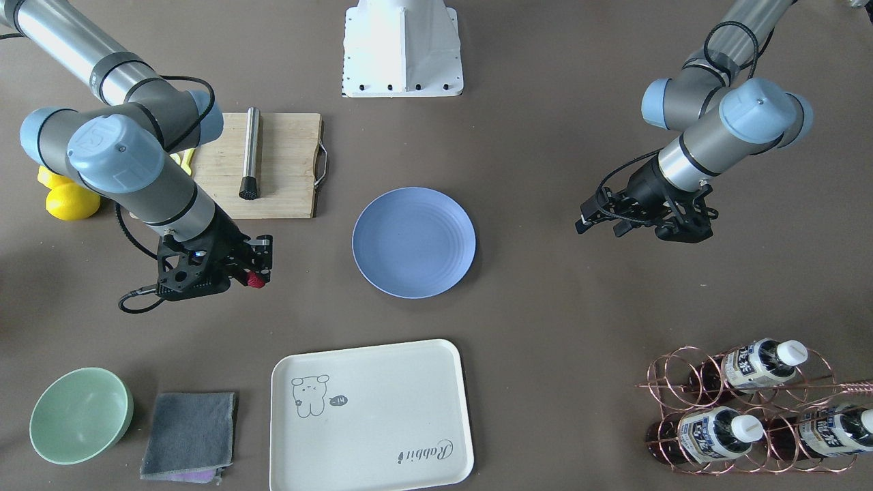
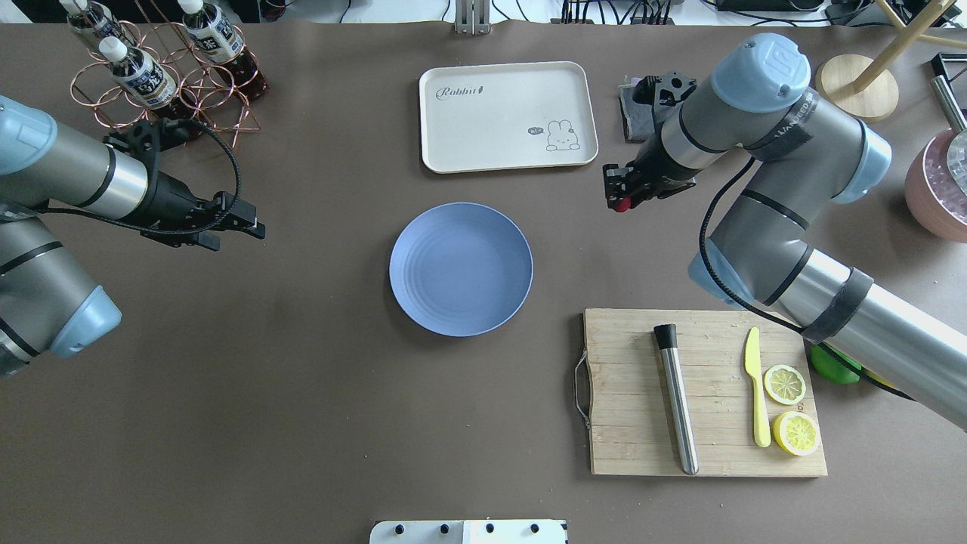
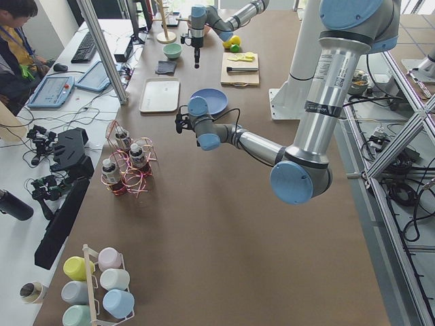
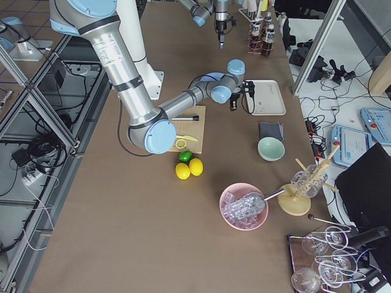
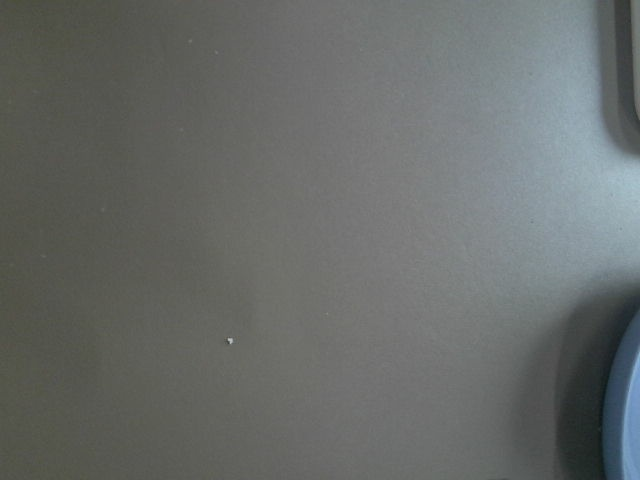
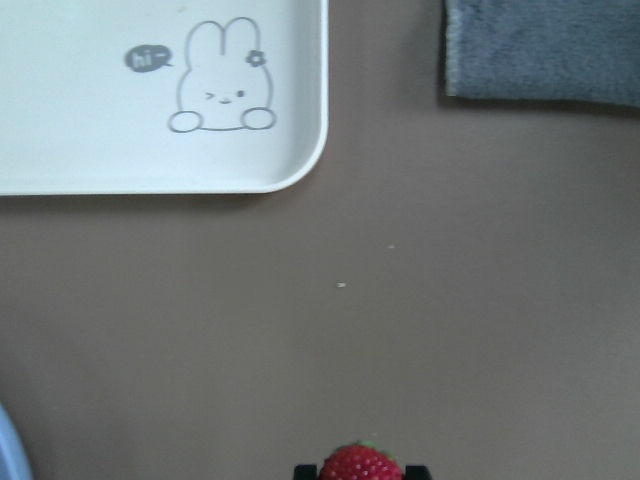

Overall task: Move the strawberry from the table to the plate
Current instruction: 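Carry the strawberry with the right gripper over the blue plate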

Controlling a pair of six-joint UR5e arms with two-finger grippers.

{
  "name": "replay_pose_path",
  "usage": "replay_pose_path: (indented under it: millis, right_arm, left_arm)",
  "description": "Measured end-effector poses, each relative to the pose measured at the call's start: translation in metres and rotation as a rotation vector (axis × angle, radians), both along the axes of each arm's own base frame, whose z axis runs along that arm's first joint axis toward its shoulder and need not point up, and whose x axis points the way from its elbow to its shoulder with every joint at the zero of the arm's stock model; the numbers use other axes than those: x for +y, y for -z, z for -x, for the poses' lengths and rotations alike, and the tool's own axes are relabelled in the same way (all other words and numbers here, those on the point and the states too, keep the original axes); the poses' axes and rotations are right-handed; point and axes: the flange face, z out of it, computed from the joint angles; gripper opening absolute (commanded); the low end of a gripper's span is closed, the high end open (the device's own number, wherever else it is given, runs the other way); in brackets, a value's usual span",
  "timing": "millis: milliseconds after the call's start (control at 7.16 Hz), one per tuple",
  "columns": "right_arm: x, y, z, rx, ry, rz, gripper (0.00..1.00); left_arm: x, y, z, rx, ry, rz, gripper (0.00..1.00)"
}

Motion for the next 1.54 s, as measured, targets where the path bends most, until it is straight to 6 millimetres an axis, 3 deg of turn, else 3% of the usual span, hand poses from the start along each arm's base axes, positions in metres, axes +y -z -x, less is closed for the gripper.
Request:
replay_pose_path:
  millis: [419,559,698,1117,1536]
  right_arm:
    - [0.059,0.088,0.061,-0.091,-0.015,0.043,0.0]
    - [0.081,0.112,0.089,-0.09,-0.025,0.06,0.0]
    - [0.097,0.124,0.109,-0.076,-0.023,0.069,0.0]
    - [0.106,0.118,0.161,-0.009,-0.007,0.061,0.0]
    - [0.102,0.103,0.18,0.026,-0.013,0.037,0.0]
  left_arm:
    - [-0.013,-0.041,0.058,-0.027,-0.027,-0.045,0.87]
    - [-0.019,-0.052,0.071,-0.033,-0.032,-0.057,0.87]
    - [-0.021,-0.064,0.083,-0.041,-0.04,-0.072,0.87]
    - [-0.015,-0.106,0.12,-0.09,-0.06,-0.136,0.88]
    - [-0.012,-0.116,0.128,-0.101,-0.062,-0.135,0.88]
